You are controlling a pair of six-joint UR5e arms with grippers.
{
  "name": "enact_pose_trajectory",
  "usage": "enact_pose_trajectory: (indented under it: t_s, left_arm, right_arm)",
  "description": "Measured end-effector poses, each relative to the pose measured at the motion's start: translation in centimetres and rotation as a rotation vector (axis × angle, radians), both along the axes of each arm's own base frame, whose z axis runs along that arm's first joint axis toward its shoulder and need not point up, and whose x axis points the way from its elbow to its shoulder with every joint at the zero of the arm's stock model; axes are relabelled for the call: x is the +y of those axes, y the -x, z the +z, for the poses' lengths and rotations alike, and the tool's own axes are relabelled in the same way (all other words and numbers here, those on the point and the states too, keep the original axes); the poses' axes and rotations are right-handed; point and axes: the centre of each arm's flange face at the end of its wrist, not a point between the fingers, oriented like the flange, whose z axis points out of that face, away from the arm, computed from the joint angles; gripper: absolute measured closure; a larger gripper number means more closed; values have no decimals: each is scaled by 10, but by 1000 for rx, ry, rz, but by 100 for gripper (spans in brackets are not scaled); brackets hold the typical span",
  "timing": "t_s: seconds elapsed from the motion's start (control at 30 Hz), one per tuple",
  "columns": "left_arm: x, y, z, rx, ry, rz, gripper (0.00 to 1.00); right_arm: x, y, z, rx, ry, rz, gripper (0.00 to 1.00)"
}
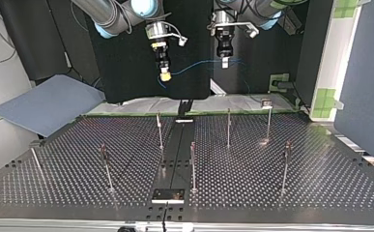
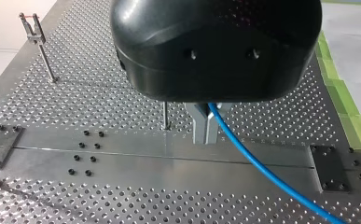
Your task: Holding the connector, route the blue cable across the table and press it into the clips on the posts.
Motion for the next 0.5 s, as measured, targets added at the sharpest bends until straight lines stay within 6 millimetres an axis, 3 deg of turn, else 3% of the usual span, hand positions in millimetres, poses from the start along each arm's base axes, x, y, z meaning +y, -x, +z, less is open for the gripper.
enact_pose_trajectory:
  t_s: [0.13,0.3,0.5]
  left_arm:
    - [4,1,-4,7,5,0,100]
    - [18,6,-13,25,15,1,100]
    - [29,21,-20,58,1,2,100]
  right_arm:
    - [5,-7,-5,25,-3,14,100]
    - [27,-17,-30,100,-44,58,100]
    - [43,-13,-62,181,-112,78,100]
